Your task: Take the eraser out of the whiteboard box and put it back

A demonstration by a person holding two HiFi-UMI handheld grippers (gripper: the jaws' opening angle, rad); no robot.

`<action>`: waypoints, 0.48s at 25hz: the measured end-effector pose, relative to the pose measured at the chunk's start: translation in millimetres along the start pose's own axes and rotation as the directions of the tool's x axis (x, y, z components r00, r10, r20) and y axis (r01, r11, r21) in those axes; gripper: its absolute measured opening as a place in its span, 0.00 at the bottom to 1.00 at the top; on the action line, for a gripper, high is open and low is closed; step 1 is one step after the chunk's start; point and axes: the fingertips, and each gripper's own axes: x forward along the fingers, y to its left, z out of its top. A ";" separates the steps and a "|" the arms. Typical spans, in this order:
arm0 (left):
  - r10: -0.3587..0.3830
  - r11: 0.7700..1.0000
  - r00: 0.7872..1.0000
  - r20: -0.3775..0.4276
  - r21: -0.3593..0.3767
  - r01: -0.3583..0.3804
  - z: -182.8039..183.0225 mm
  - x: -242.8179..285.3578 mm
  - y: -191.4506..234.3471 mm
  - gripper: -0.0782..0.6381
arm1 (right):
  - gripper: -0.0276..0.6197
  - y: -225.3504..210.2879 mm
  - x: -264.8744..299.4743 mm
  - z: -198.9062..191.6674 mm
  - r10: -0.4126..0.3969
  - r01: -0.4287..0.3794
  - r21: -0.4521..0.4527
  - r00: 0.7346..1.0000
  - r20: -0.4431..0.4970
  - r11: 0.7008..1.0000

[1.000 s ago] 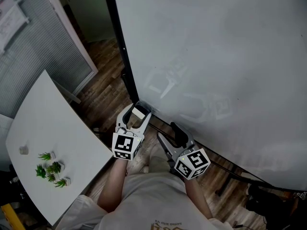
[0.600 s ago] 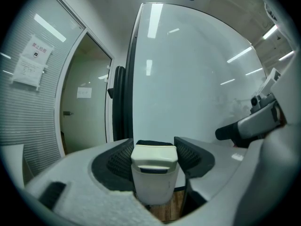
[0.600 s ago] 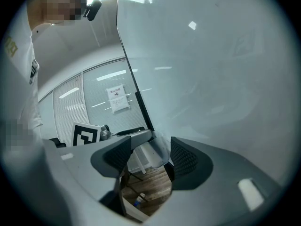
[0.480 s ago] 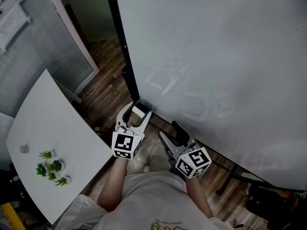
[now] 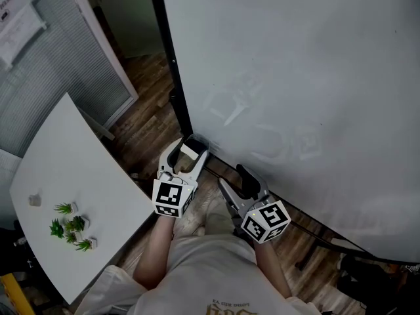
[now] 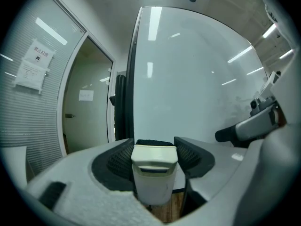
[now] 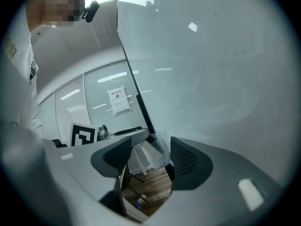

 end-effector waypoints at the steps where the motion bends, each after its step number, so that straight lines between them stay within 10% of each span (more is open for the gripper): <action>1: 0.003 1.000 1.000 0.005 0.000 -0.003 1.7 -0.8 0.2 0.48 | 0.45 0.2 -0.7 0.1 0.002 -0.002 -0.001 1.000 0.001 1.000; 12: 0.025 1.000 0.999 0.040 -0.007 -0.025 13.3 -16.2 -0.9 0.48 | 0.45 8.3 -10.9 0.9 0.012 -0.012 -0.011 1.000 0.017 1.000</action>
